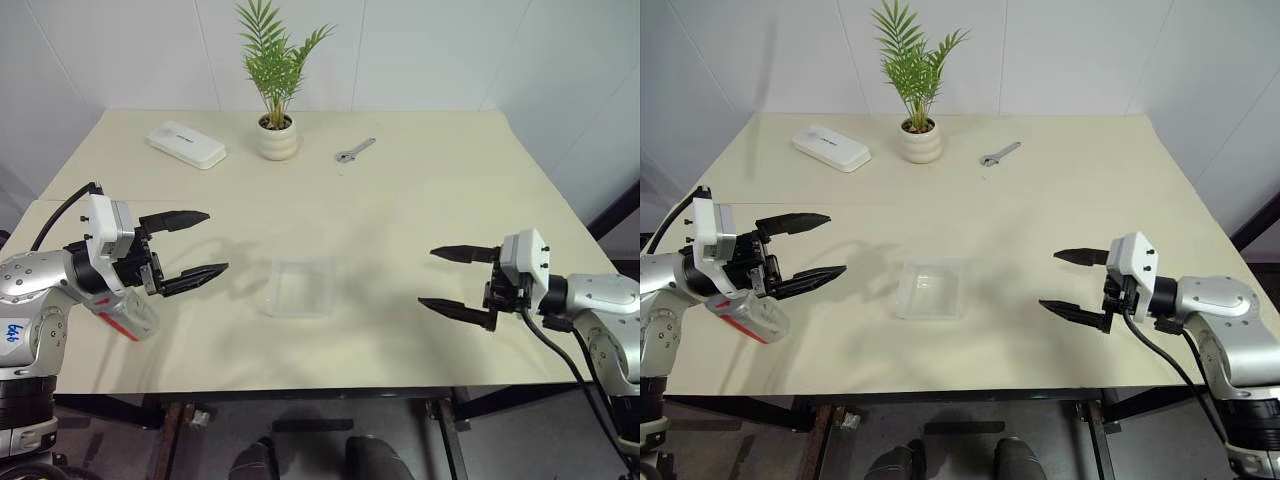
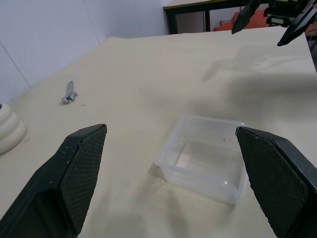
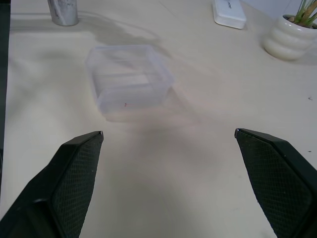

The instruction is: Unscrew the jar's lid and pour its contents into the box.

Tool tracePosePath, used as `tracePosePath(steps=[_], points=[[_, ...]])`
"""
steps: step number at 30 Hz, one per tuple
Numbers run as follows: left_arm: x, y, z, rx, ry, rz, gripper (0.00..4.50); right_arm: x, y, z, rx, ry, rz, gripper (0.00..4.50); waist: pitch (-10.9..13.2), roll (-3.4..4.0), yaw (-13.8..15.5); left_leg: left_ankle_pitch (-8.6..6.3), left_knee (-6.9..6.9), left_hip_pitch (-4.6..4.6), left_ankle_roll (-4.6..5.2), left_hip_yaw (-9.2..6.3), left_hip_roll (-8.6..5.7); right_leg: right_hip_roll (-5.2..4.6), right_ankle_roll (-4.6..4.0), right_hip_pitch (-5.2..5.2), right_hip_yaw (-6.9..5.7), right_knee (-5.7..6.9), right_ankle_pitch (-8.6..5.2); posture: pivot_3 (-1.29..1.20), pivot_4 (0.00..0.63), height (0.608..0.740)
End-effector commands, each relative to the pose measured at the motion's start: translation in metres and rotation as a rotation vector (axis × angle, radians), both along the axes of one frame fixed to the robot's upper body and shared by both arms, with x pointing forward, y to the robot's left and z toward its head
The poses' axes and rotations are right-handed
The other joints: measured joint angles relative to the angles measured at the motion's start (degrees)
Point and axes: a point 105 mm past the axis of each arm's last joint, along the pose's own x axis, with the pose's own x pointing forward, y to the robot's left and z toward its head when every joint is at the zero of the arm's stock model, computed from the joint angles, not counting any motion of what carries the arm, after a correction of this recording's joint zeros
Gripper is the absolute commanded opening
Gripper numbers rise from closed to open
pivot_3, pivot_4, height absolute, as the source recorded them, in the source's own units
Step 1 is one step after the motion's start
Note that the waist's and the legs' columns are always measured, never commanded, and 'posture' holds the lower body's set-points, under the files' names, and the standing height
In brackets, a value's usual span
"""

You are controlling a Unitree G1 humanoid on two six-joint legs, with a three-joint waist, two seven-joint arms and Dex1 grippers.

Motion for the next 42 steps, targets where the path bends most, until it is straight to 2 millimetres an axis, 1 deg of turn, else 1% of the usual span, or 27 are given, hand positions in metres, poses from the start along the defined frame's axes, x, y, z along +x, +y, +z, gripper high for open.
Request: tracePosePath(steps=[1, 5, 8, 11, 13, 16, 19, 22, 26, 28, 31, 33, 35, 36, 39, 42], points=[[-0.006, 0.0, 0.021, 0.004, -0.08, 0.006, 4.45, 0.0, 0.008, 0.009, 0.02, -0.038, 0.034, 4.5, 0.0, 0.0, 0.0, 0.0, 0.01, 0.0, 0.0, 0.0, 0.0, 0.0, 0.0, 0.0, 0.0, 0.0, 0.0, 0.0, 0.15, 0.74], [-0.015, 0.002, 0.026, -0.007, -0.104, 0.039, 4.45, 0.005, 0.014, 0.005, 0.034, -0.031, 0.059, 4.5, 0.0, 0.0, -0.1, 0.0, 0.08, -0.01, 0.0, 0.0, 0.0, -0.01, -0.01, 0.02, 0.01, 0.01, 0.0, 0.0, 0.15, 0.74], [-0.022, 0.012, 0.035, -0.057, -0.125, 0.108, 4.45, 0.007, 0.02, 0.006, 0.048, -0.026, 0.088, 4.5, 0.0, 0.0, -0.1, -0.01, 0.08, 0.0, 0.01, 0.02, 0.0, -0.01, 0.0, 0.01, 0.04, 0.04, 0.0, 0.0, 0.15, 0.74], [-0.033, 0.034, 0.046, -0.142, -0.16, 0.245, 4.45, 0.011, 0.032, 0.007, 0.073, -0.029, 0.136, 4.5, 0.0, 0.0, -0.4, -0.01, 0.08, 0.01, 0.01, 0.0, 0.02, 0.01, 0.01, -0.03, 0.03, 0.13, 0.0, 0.0, 0.15, 0.74], [-0.048, 0.053, 0.048, -0.179, -0.185, 0.36, 4.45, 0.012, 0.043, 0.011, 0.09, -0.042, 0.186, 4.5, 0.0, 0.0, -0.7, -0.01, 0.08, 0.02, 0.01, 0.0, 0.05, 0.02, 0.01, -0.03, 0.03, 0.19, 0.0, 0.0, 0.15, 0.74], [-0.074, 0.08, 0.045, -0.245, -0.199, 0.528, 4.45, 0.013, 0.06, 0.022, 0.12, -0.061, 0.255, 4.5, 0.0, 0.0, -1.4, -0.02, 0.08, 0.03, -0.01, -0.01, 0.05, 0.0, 0.16, -0.03, 0.01, 0.3, 0.07, 0.0, 0.15, 0.74], [-0.1, 0.1, 0.026, -0.262, -0.177, 0.665, 4.45, 0.013, 0.073, 0.029, 0.138, -0.072, 0.314, 4.5, 0.0, -0.01, -1.7, -0.04, 0.1, 0.09, -0.04, -0.01, 0.07, 0.0, 0.11, -0.03, 0.01, 0.34, 0.03, 0.0, 0.15, 0.74], [-0.126, 0.116, 0.009, -0.289, -0.143, 0.791, 4.45, 0.013, 0.083, 0.037, 0.15, -0.076, 0.362, 4.5, -0.1, -0.13, -1.8, -0.22, 0.1, 0.16, -0.33, 0.0, 0.08, -0.03, -0.62, -0.01, 0.02, 0.33, -0.36, 0.0, 0.15, 0.74], [-0.157, 0.121, -0.014, -0.3, -0.072, 0.87, 4.45, 0.015, 0.09, 0.04, 0.151, -0.077, 0.398, 4.5, -0.3, -0.42, -1.8, -0.25, 0.11, 0.15, -0.38, -0.02, 0.09, -0.08, -0.82, 0.0, 0.02, 0.25, -0.39, 0.0, 0.15, 0.74], [-0.168, 0.121, -0.022, -0.31, -0.04, 0.902, 4.45, 0.017, 0.092, 0.04, 0.151, -0.075, 0.405, 4.5, -0.3, -0.53, -1.8, -0.28, 0.04, 0.18, -0.38, -0.02, 0.18, -0.08, -0.99, 0.15, 0.0, -0.2, -0.24, 0.0, 0.15, 0.74], [-0.175, 0.115, -0.033, -0.317, -0.006, 0.917, 4.45, 0.017, 0.094, 0.039, 0.148, -0.073, 0.417, 4.5, -0.4, -0.63, -1.9, -0.3, -0.01, 0.03, -0.36, 0.02, 0.42, -0.12, -1.39, 0.19, -0.01, -0.71, 0.01, 0.0, 0.15, 0.74], [-0.176, 0.108, -0.05, -0.305, 0.028, 0.932, 4.45, 0.015, 0.099, 0.04, 0.155, -0.075, 0.433, 4.5, -0.4, -0.65, -2.3, -0.31, -0.06, -0.03, -0.36, 0.18, 0.58, -0.06, -1.61, 0.18, 0.01, -0.97, 0.16, 0.0, 0.15, 0.74], [-0.171, 0.105, -0.062, -0.295, 0.033, 0.958, 4.45, 0.014, 0.103, 0.04, 0.158, -0.083, 0.445, 4.5, -0.4, -0.65, -2.6, -0.32, -0.2, -0.02, -0.34, 0.37, 0.6, -0.04, -1.56, 0.17, 0.1, -1.22, 0.26, 0.0, 0.15, 0.74], [-0.17, 0.105, -0.065, -0.293, 0.029, 0.967, 4.45, 0.013, 0.104, 0.04, 0.158, -0.085, 0.448, 4.5, -0.4, -0.67, -2.8, -0.32, -0.21, -0.02, -0.34, 0.4, 0.6, -0.02, -1.55, 0.16, 0.12, -1.22, 0.27, 0.0, 0.15, 0.74], [-0.158, 0.101, -0.083, -0.314, 0.029, 0.981, 4.45, 0.011, 0.108, 0.038, 0.144, -0.102, 0.462, 4.5, -0.4, -0.69, -3.3, -0.32, -0.26, -0.03, -0.35, 0.4, 0.63, 0.02, -1.55, 0.08, 0.17, -1.25, 0.26, 0.0, 0.15, 0.74], [-0.145, 0.1, -0.091, -0.332, 0.002, 1.004, 4.45, 0.009, 0.11, 0.041, 0.154, -0.109, 0.465, 4.5, -0.4, -0.7, -3.4, -0.32, -0.31, -0.03, -0.34, 0.45, 0.63, 0.04, -1.55, 0.05, 0.23, -1.26, 0.26, 0.0, 0.15, 0.74]])
